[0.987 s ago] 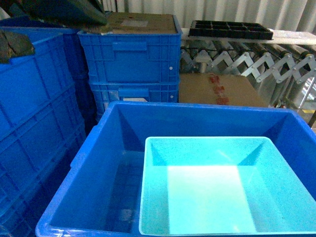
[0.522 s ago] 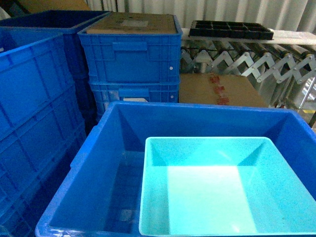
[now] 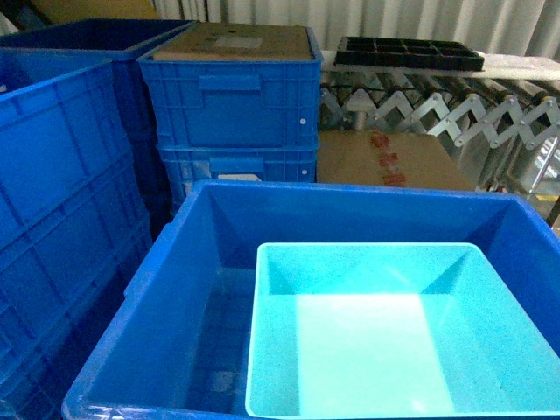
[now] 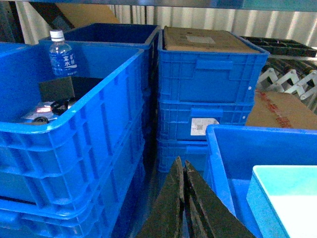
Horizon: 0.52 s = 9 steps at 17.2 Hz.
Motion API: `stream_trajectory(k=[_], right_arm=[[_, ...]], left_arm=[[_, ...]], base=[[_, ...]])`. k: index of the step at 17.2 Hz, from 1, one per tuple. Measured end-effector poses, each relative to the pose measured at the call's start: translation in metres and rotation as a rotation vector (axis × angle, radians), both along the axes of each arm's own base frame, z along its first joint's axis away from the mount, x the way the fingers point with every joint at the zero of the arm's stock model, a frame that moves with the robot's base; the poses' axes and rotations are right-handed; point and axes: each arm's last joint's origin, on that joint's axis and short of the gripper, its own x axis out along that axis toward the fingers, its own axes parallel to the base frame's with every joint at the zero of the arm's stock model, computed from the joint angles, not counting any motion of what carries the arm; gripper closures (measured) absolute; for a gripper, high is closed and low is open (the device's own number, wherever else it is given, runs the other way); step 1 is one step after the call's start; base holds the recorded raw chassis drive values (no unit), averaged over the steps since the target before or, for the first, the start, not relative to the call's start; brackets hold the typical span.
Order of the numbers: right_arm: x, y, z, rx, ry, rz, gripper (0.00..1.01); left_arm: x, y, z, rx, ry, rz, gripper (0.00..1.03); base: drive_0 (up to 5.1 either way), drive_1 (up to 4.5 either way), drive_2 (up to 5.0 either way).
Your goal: Stack blue boxes stably on right
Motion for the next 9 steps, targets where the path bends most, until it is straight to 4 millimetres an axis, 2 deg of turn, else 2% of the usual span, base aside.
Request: stream_trajectory(k=[6, 9], right_arm=[[-0.015, 0.0, -0.014, 0.0, -0.002, 0.0, 1.0], [-0.017, 0.0, -0.013, 0.0, -0.011, 0.0, 1.0]], left_arm=[[-0.015, -0.001, -0.012, 0.0, -0.012, -0.019, 1.01], [-0.016, -0.001, -0.01, 0.0, -0.023, -0.02, 1.01]], base=[[0.0, 0.0, 0.0], [0.0, 0.0, 0.0]])
